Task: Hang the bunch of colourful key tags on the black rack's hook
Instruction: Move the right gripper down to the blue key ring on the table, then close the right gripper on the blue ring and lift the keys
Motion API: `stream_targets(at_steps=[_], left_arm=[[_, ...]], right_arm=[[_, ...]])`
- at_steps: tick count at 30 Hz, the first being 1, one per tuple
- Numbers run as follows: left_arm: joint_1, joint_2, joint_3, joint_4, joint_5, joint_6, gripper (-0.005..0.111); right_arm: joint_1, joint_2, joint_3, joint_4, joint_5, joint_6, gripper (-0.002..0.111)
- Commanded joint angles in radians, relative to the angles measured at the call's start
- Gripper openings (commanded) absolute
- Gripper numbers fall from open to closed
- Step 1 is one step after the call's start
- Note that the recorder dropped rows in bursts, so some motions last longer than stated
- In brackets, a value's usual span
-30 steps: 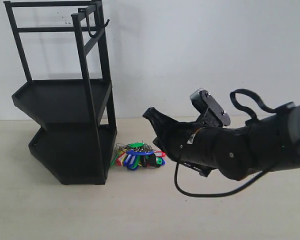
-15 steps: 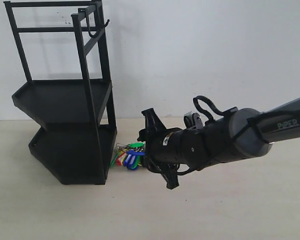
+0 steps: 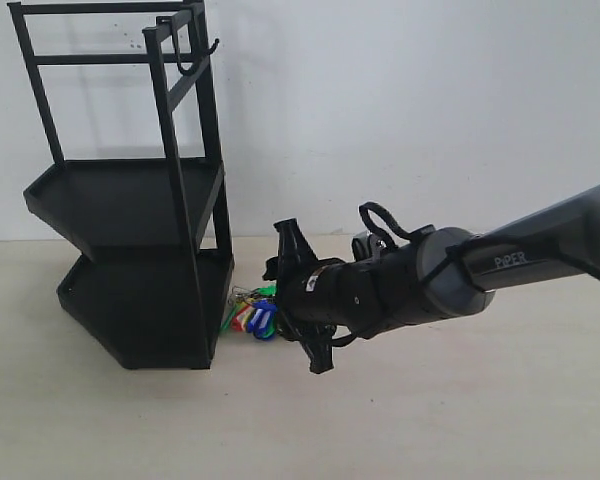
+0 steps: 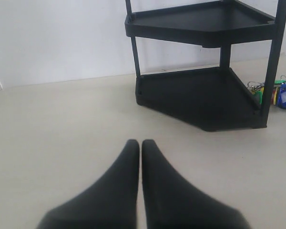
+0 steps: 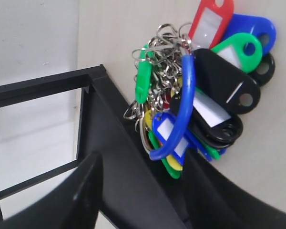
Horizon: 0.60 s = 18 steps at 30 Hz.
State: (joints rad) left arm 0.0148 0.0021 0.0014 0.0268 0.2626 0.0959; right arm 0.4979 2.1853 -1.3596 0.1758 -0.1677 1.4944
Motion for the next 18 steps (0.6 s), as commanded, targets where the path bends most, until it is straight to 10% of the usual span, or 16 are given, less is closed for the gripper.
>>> stream_targets(at_steps=[1,18], left_arm=[[-0.001,-0.002,-0.001,-0.003,-0.008,0.001,0.004],[-0.001,-0.002,-0.001,-0.003,-0.008,0.001,0.004]], right_arm=[[0.0,0.024,-0.031,-0.003,-0.001,0.019,0.049],[0.0,0.131,-0.14,0.073,-0.019,0.044,0.042]])
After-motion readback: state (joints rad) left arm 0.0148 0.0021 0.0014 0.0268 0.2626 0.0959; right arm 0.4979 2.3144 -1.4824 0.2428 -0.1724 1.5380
